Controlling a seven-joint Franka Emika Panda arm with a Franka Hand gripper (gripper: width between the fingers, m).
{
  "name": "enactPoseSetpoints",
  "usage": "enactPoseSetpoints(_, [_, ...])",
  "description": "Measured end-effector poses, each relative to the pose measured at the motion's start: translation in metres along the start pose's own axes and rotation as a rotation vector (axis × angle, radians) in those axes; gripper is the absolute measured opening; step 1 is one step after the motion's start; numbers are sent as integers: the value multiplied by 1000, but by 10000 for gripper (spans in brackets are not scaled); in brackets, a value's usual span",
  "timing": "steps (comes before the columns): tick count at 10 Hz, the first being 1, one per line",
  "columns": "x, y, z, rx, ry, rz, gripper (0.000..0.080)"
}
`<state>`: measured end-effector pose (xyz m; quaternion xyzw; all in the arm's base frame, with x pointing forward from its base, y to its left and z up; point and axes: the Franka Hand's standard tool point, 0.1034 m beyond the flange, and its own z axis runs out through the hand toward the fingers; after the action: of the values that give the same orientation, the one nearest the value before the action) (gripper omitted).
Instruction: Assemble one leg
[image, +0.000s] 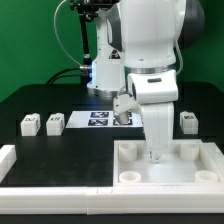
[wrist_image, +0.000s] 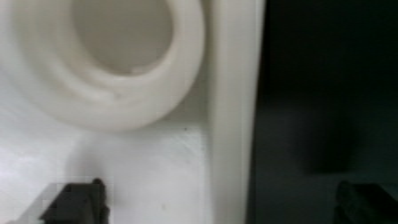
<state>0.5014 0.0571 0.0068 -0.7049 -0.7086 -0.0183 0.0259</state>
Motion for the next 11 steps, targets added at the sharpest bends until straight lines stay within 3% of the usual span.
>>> enactPoseSetpoints(3, [0, 0, -1, -2, 0, 11, 649])
enactPoseSetpoints(6, [14, -20, -48, -45, -20, 200, 649])
enactPoseSetpoints(8, [49, -49, -63, -54, -17, 549, 649])
enactPoseSetpoints(10, [76, -58, -62, -53, -9, 807, 649])
enactPoseSetpoints(11, [81, -56, -63, -61, 1, 886, 649])
